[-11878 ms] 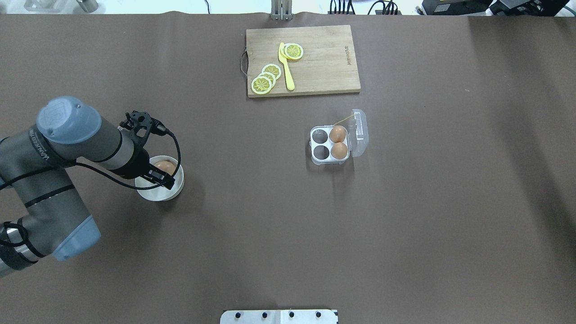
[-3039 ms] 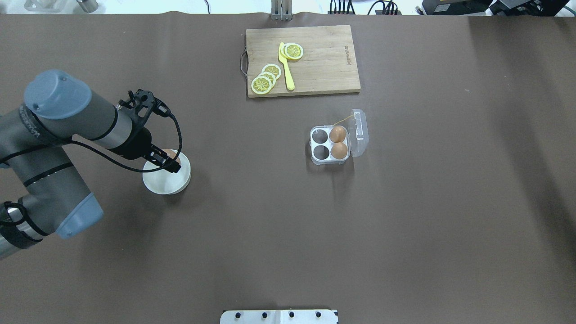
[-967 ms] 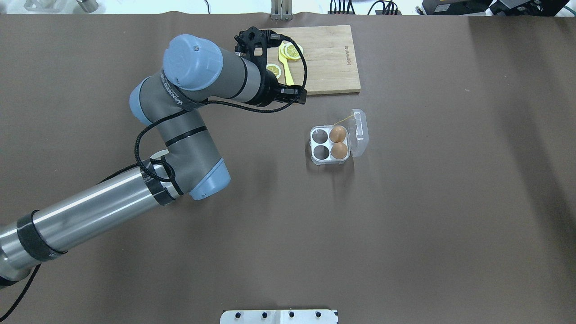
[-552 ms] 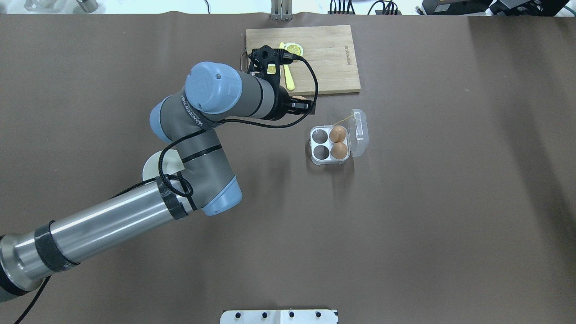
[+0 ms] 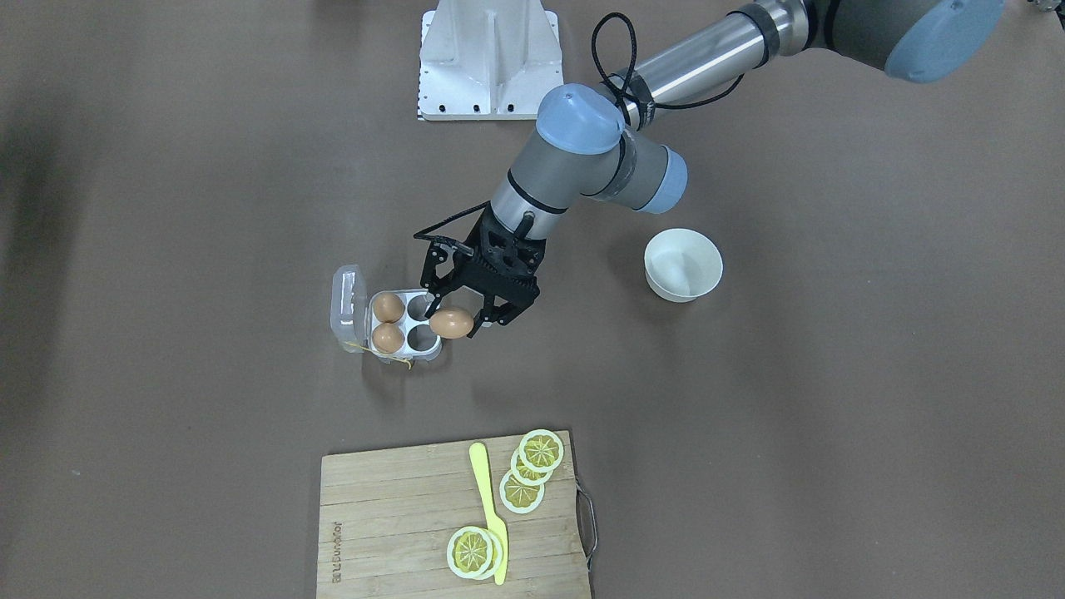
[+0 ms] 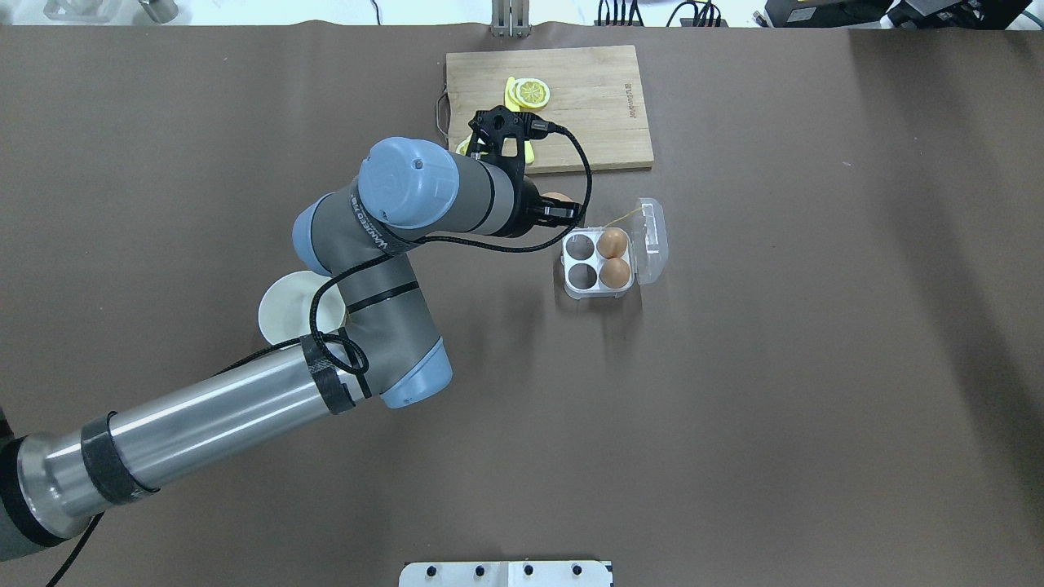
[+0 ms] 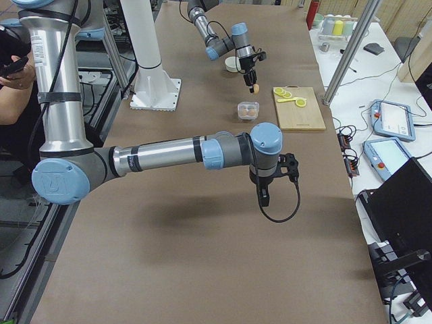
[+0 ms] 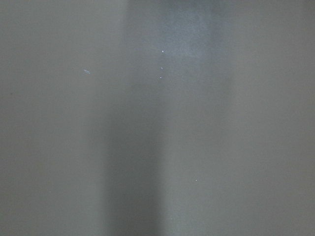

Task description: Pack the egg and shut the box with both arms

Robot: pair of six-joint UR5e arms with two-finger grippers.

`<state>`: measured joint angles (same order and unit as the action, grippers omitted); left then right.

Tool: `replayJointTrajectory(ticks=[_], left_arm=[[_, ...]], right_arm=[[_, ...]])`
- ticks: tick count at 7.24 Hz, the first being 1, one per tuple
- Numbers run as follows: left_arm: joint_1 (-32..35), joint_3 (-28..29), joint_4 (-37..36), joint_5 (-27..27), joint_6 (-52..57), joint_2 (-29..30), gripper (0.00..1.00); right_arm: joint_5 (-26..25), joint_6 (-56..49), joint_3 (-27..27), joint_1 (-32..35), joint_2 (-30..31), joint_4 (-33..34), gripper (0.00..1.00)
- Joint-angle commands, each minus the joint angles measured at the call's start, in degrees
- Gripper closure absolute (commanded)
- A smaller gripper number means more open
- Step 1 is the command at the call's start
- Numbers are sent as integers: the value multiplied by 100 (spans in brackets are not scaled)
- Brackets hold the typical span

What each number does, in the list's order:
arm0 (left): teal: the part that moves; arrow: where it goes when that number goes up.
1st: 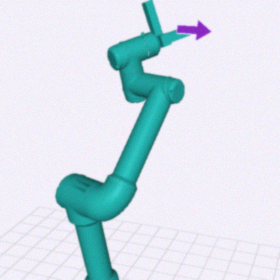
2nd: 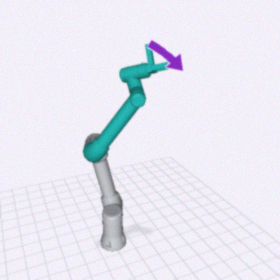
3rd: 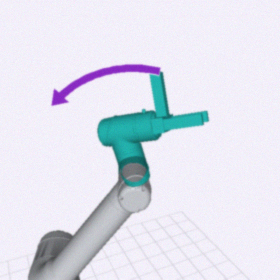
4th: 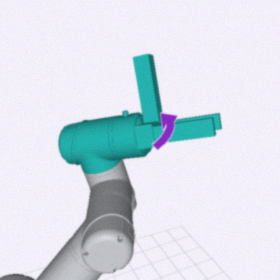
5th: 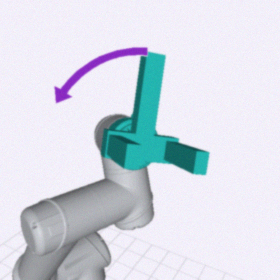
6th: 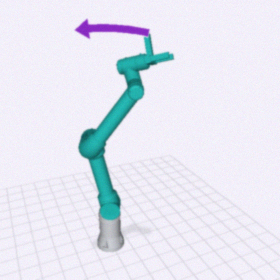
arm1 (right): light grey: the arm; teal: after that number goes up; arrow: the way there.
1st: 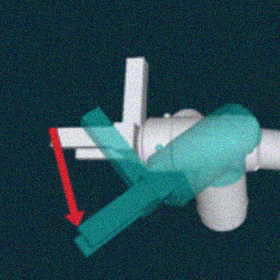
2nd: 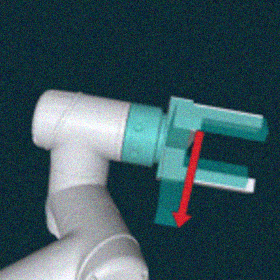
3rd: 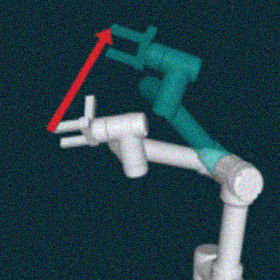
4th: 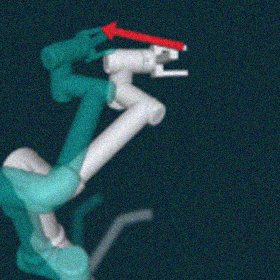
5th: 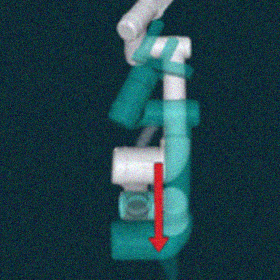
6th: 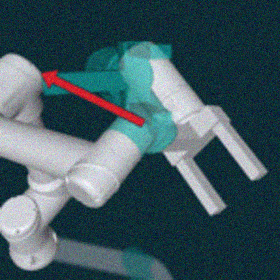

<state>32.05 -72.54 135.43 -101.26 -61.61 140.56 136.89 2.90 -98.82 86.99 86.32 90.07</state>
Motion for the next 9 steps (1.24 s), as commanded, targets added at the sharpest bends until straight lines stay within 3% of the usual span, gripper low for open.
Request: replayJointTrajectory(ticks=[1, 9], left_arm=[[-102, 38, 10, -8, 9, 102, 53], [-243, 337, 230, 10, 18, 173, 47]], right_arm=[[39, 9, -225, -190, -10, 2, 0], [40, 53, -805, -885, -106, 45, 0]])
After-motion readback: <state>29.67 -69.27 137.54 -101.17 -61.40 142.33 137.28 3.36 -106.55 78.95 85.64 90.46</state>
